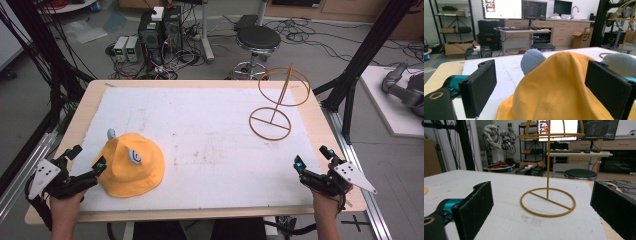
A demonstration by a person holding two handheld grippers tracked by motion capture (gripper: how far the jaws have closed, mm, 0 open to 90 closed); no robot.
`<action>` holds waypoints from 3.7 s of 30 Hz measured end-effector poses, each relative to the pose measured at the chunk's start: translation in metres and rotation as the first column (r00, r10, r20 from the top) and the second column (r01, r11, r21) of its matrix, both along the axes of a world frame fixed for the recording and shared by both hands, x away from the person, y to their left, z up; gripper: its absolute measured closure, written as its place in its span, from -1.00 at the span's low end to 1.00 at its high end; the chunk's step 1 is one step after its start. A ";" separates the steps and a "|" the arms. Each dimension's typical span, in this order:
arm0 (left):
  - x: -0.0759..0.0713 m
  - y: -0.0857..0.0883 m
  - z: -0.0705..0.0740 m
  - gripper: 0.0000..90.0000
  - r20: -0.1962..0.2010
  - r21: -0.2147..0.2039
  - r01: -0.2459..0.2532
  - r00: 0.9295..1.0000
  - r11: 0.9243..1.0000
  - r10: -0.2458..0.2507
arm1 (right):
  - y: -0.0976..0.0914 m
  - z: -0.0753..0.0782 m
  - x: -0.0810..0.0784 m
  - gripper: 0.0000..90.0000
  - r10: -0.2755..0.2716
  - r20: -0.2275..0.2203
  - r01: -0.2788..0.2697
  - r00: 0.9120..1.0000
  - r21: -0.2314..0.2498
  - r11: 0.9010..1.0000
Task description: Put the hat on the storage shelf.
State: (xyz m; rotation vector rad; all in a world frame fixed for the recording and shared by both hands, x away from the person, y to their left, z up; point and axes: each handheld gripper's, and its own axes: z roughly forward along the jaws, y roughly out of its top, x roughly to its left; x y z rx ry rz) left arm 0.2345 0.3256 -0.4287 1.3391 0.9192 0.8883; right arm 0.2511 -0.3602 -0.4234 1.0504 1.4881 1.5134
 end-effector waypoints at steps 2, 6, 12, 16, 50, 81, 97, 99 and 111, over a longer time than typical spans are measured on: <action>0.000 -0.001 0.001 -0.76 -0.001 0.003 0.004 1.000 1.000 -0.004 | -0.001 0.000 0.000 -0.91 -0.001 -0.001 0.001 1.000 0.002 1.000; -0.001 -0.004 0.003 -0.76 0.004 0.004 0.002 1.000 1.000 -0.002 | -0.003 0.000 -0.001 -0.91 -0.006 -0.003 0.007 1.000 0.007 1.000; -0.001 -0.006 0.006 -0.76 0.009 -0.002 0.012 1.000 1.000 -0.012 | -0.003 -0.003 0.001 -0.91 -0.004 -0.010 0.004 1.000 -0.002 1.000; -0.002 -0.007 0.006 -0.76 0.000 -0.003 0.027 1.000 1.000 -0.027 | -0.003 -0.004 0.000 -0.91 -0.004 -0.016 0.004 1.000 -0.005 1.000; 0.012 -0.028 0.000 -0.14 -0.166 0.029 0.221 0.963 0.975 -0.213 | 0.001 -0.006 0.003 -0.91 0.008 -0.036 -0.009 0.999 -0.033 0.999; 0.013 -0.036 0.005 0.95 -0.150 0.029 0.237 0.962 0.971 -0.230 | 0.006 -0.007 0.004 -0.91 0.015 -0.043 -0.017 0.999 -0.051 0.999; 0.020 -0.069 0.045 0.95 -0.039 -0.013 0.261 0.965 0.965 -0.261 | 0.005 -0.004 -0.004 -0.91 0.007 -0.029 -0.008 1.000 -0.030 1.000; 0.022 -0.076 0.053 0.95 -0.019 -0.023 0.269 0.963 0.963 -0.269 | 0.005 -0.004 -0.004 -0.91 0.007 -0.027 -0.008 1.000 -0.035 0.999; 0.045 -0.116 0.088 0.95 0.030 -0.049 0.330 0.944 0.943 -0.329 | 0.007 -0.005 -0.004 -0.91 0.007 -0.031 -0.009 0.999 -0.043 0.999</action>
